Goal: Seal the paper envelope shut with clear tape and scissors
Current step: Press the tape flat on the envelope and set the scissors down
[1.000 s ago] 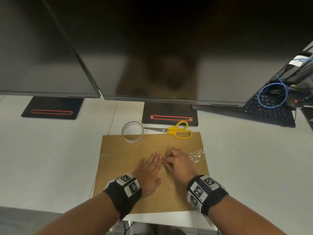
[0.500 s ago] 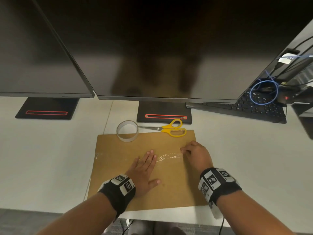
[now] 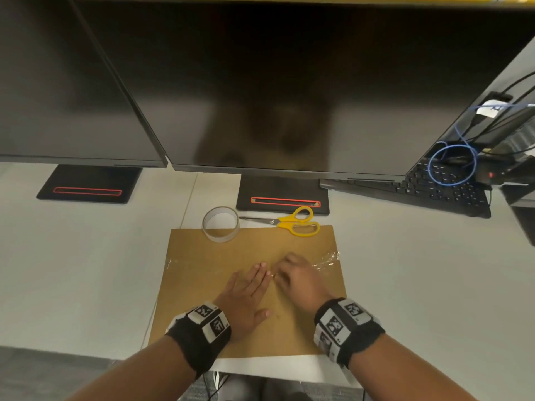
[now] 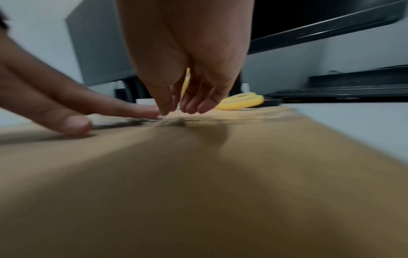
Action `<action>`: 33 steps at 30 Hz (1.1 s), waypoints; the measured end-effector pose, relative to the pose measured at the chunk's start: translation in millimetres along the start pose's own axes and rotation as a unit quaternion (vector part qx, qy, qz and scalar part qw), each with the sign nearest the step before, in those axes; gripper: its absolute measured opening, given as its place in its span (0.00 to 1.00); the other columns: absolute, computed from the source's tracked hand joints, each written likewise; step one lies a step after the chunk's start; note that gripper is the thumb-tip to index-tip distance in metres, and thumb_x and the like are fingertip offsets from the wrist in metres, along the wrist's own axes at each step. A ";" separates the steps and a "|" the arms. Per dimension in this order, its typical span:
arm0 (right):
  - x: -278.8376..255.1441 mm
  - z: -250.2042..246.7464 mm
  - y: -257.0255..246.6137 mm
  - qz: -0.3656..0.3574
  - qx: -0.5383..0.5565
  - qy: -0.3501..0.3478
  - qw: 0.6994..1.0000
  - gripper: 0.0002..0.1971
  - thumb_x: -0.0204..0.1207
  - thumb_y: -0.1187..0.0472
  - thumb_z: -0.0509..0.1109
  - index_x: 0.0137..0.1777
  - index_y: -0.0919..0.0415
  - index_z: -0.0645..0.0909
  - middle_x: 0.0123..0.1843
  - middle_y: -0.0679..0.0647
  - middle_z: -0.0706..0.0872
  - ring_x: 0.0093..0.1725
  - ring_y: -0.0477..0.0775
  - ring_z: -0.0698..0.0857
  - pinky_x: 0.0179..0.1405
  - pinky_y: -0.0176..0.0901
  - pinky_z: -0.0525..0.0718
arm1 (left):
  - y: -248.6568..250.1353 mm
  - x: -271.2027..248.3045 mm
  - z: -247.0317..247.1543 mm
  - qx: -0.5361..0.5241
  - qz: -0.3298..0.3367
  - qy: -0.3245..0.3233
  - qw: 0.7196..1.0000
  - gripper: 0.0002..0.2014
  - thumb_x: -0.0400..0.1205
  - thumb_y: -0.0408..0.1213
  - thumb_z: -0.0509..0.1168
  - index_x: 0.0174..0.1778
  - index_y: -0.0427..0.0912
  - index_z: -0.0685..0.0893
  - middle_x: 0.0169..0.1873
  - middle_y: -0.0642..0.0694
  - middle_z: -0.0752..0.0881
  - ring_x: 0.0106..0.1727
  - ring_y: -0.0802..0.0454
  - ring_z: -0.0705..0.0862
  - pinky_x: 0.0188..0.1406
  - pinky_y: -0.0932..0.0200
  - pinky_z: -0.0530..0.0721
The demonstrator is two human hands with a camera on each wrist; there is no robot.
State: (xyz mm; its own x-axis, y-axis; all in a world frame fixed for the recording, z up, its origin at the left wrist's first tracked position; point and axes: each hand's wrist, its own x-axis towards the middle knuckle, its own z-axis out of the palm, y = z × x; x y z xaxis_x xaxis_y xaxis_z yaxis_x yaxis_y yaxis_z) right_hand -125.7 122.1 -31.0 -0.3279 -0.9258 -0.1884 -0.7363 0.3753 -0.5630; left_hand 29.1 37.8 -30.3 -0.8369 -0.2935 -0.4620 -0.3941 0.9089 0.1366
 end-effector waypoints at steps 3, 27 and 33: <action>6.3 18.6 -25.1 -0.005 0.057 -0.015 0.998 0.07 0.75 0.65 0.63 0.49 0.61 0.81 0.52 0.57 0.80 0.50 0.56 0.81 0.51 0.46 0.79 | -3.6 -7.0 0.4 -0.001 0.001 -0.040 0.999 0.36 0.85 0.56 0.42 0.83 0.38 0.40 0.76 0.46 0.30 0.81 0.53 0.35 0.82 0.41 0.45; 29.8 33.7 -43.1 0.153 0.028 -0.030 0.987 0.20 0.76 0.48 0.66 0.27 0.50 0.64 0.31 0.49 0.78 0.37 0.55 0.77 0.37 0.40 0.71 | -86.8 -29.0 2.7 -0.112 -0.230 -0.027 0.966 0.64 0.66 0.79 0.55 0.82 0.41 0.29 0.82 0.40 0.30 0.84 0.39 0.33 0.83 0.40 0.42; 26.6 33.8 -52.8 0.167 0.005 -0.033 0.985 0.22 0.75 0.39 0.65 0.28 0.50 0.62 0.34 0.51 0.78 0.36 0.54 0.76 0.35 0.41 0.71 | -90.9 -26.2 2.0 -0.129 -0.216 -0.015 0.968 0.65 0.64 0.78 0.60 0.83 0.45 0.32 0.83 0.42 0.32 0.84 0.42 0.34 0.84 0.41 0.44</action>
State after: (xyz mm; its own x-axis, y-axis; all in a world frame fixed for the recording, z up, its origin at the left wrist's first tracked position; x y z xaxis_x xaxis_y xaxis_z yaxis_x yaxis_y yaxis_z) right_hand -75.6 76.1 -33.5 -0.5107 -0.7524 -0.4161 -0.5884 0.6587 -0.4689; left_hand 87.7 -36.5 -32.3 -0.5632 -0.6171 -0.5495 -0.7896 0.5980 0.1379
